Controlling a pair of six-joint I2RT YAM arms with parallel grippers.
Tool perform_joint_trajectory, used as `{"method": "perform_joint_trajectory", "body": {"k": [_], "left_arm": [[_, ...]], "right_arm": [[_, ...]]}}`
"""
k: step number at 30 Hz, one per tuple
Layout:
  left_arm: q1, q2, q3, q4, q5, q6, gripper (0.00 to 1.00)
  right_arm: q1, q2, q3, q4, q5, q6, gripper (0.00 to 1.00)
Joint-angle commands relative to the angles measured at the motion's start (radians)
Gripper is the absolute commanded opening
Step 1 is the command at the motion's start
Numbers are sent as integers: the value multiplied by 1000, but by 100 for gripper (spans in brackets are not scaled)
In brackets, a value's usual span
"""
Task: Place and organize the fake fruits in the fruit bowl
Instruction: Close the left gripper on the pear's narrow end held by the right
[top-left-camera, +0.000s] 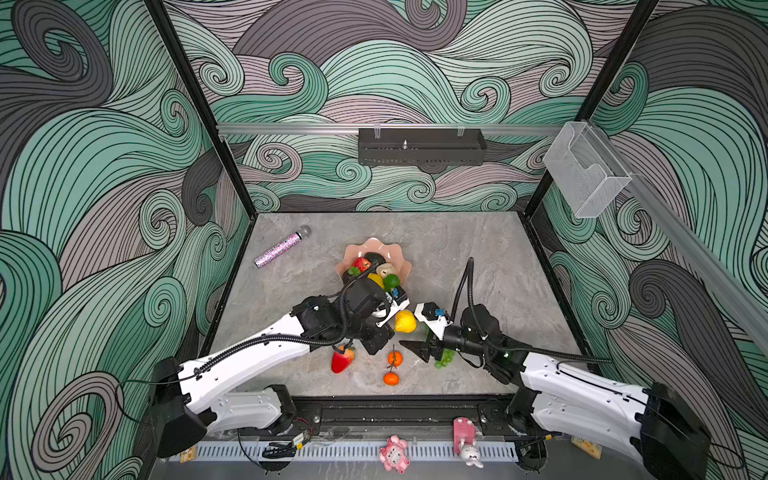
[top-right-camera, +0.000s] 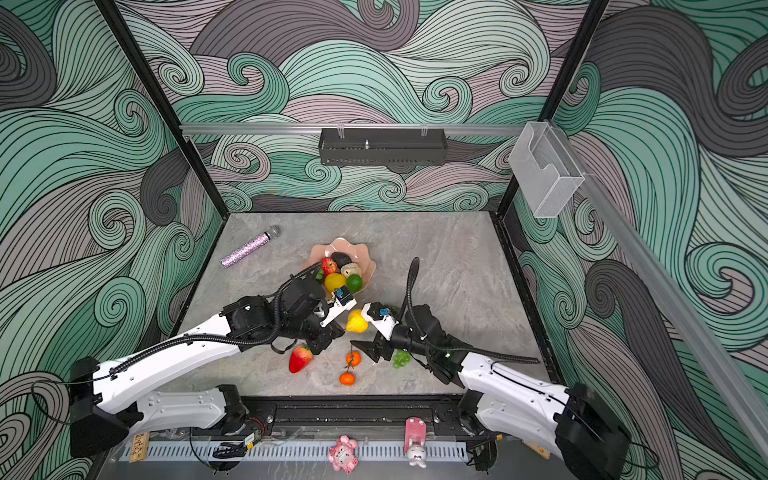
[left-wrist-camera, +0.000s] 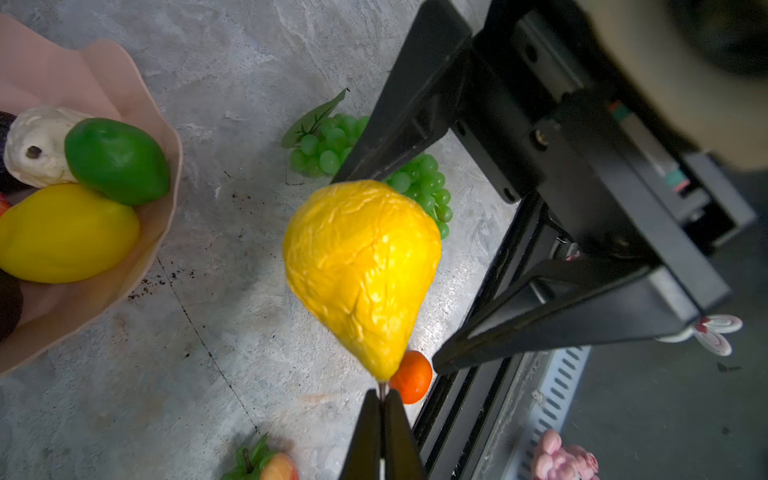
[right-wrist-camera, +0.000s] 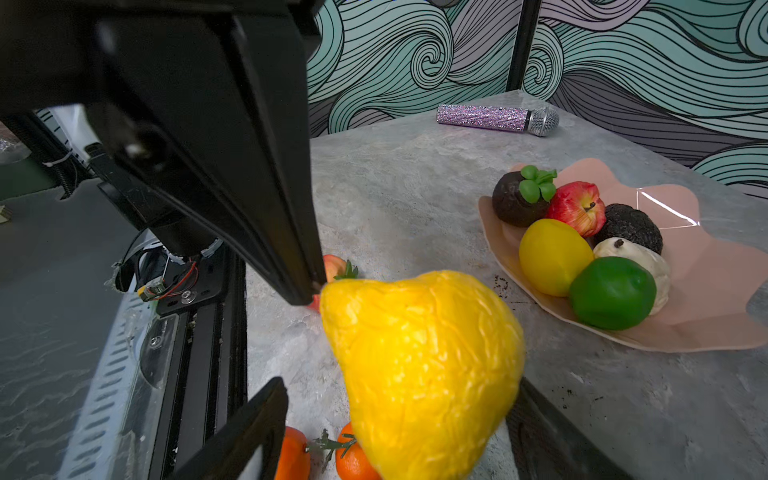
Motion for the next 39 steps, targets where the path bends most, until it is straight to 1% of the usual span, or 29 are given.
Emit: {"method": "perform_joint_trajectory", "body": {"k": [1,7,13,17,21,25,29,31,33,37,39], "left_arm": [[0,13,38,-46,48,25,0],[0,34,50,-61,59,32,1],[0,46,56,-62,69,34,2],[0,48,60,-59,59,34,2],[0,50,62,-55,53,34,3],[0,50,62,-48,44,32,6],[1,45,65,-42,14,18,20],[1,35,65,-34,-5,10,29],[3,17,63,-21,-47,-12,38],[3,-60,11,77,-118,-52,45],[3,-120,-57,194,-129,-75,47]], "right_arm": [[10,-7,7,39,-24,-35,78],[17,0,9,39,-19,-41,69],[18,-4,11,41,-38,-50,61],[17,-3,16,22,-40,-48,53],[17,-4,15,22,-46,-38,48],[17,-10,14,27,-45,-24,46],[19,-24,9,37,-25,17,44],[19,-36,3,46,1,50,44],[18,-48,-4,63,29,93,44],[17,-59,1,58,110,188,44],[17,-61,3,64,141,249,45]]}}
